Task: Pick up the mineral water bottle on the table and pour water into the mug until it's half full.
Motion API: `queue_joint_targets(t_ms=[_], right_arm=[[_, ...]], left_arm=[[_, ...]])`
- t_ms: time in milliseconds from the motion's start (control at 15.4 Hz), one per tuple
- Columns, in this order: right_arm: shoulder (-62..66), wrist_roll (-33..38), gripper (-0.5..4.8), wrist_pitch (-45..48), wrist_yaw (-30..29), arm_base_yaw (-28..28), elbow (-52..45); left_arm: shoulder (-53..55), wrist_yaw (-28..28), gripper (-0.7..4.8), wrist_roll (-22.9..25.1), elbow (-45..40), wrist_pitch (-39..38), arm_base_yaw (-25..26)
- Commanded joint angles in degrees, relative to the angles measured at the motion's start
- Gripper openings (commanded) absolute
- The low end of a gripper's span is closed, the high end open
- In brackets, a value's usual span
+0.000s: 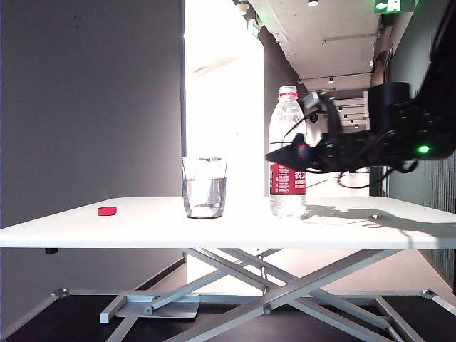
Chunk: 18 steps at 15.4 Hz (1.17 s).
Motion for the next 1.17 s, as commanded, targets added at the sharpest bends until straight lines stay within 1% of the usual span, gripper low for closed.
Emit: queue_joint_targets(t_ms=[65, 260, 390, 455, 520, 584, 649, 714, 779, 974, 1039, 1169], right_arm=[[-1.88, 1.68, 4.79, 0.57, -7.54, -2.73, 0.28], [-3.02, 3.45, 4.79, 0.57, -17.09, -5.53, 0.26], [-3.39, 8.0, 4.79, 1.46, -20.28, -8.0, 0.26], [-3.43, 10.58, 4.79, 1.46, -20.5, -8.96, 0.26], [-3.43, 13.62, 4.42, 1.25, -20.61, -9.9, 0.26], [-3.63, 14.93, 1.78, 1.36, -23.8, -10.8, 0.24], [-4.0, 16.06, -0.16, 1.07, -26.43, -11.15, 0.26], [-4.66, 18.51, -0.09, 0.96, -26.32, -11.1, 0.09], [-5.86, 19.89, -0.09, 0.94, -24.72, -11.08, -0.92], [-17.75, 18.88, -0.09, 0.55, -2.75, -10.97, -15.1], [-21.11, 18.6, -0.09, 0.66, 1.81, -10.97, -19.34], [-29.4, 14.49, -0.09, 0.63, 9.57, -10.29, -29.03]], left_arm=[[0.02, 0.63, -0.05, 0.7, 0.07, -0.31, -0.07], [0.02, 0.61, -0.05, 1.14, 0.07, -0.31, -0.07], [0.02, 0.63, -0.05, 1.16, 0.07, -0.31, -0.07], [0.02, 0.61, -0.05, 1.14, 0.07, -0.31, -0.07], [0.02, 0.61, -0.05, 1.16, 0.07, -0.31, -0.07], [0.02, 0.61, -0.05, 1.16, 0.07, -0.31, -0.07], [0.02, 0.59, -0.05, 1.14, 0.07, -0.28, -0.07], [0.04, 0.59, -0.05, 1.14, 0.04, -0.28, -0.07], [0.02, 0.55, -0.05, 1.14, 0.04, -0.28, -0.07], [0.02, 0.37, -0.05, 1.11, 0.07, -0.28, -0.04], [0.02, 0.37, -0.05, 1.11, 0.04, -0.26, -0.04], [0.02, -0.33, -0.05, 1.36, 0.04, -0.15, -0.07]])
